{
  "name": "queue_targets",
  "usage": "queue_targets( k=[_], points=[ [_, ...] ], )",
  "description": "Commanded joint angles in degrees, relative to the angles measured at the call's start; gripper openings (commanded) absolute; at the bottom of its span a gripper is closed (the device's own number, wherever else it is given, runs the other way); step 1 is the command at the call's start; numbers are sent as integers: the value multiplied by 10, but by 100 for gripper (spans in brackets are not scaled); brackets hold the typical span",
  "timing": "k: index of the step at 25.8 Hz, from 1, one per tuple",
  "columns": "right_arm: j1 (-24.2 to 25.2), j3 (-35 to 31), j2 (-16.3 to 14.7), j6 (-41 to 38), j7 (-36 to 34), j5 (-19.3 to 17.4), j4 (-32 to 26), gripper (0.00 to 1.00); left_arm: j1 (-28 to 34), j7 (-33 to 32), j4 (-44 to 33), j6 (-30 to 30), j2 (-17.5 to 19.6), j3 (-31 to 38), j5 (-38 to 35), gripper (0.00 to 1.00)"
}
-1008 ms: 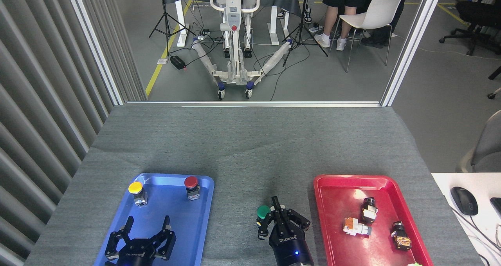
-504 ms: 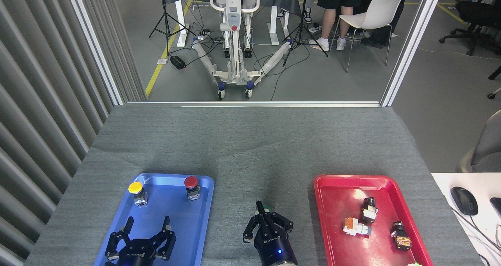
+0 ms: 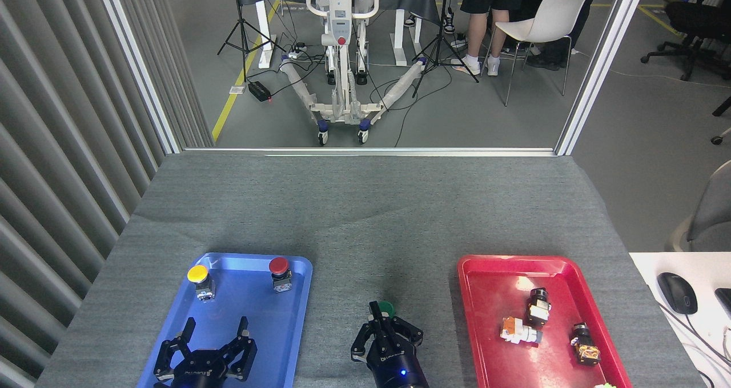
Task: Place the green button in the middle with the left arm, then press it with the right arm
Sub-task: 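Press down on the green button with the right gripper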
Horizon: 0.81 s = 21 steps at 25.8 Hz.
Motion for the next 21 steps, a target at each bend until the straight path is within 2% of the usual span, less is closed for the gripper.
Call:
queue_targets(
  k=[1,12,14,18,21],
  points=[
    [0,0,-2,2,4,0,0,0,0,0,0,0,0,0,0,100],
    [7,-1,-5,5,-3,2,-6,0,0,0,3,0,0,0,1,100],
    [10,-3,-9,20,-21,2,-15,0,0,0,3,0,0,0,1,100],
    [20,-9,-21,33,-44,-1,-65,0,-1,0,3,0,0,0,1,100],
    [36,-37,-34,32,-45,-3,-107,0,-1,0,3,0,0,0,1,100]
  ],
)
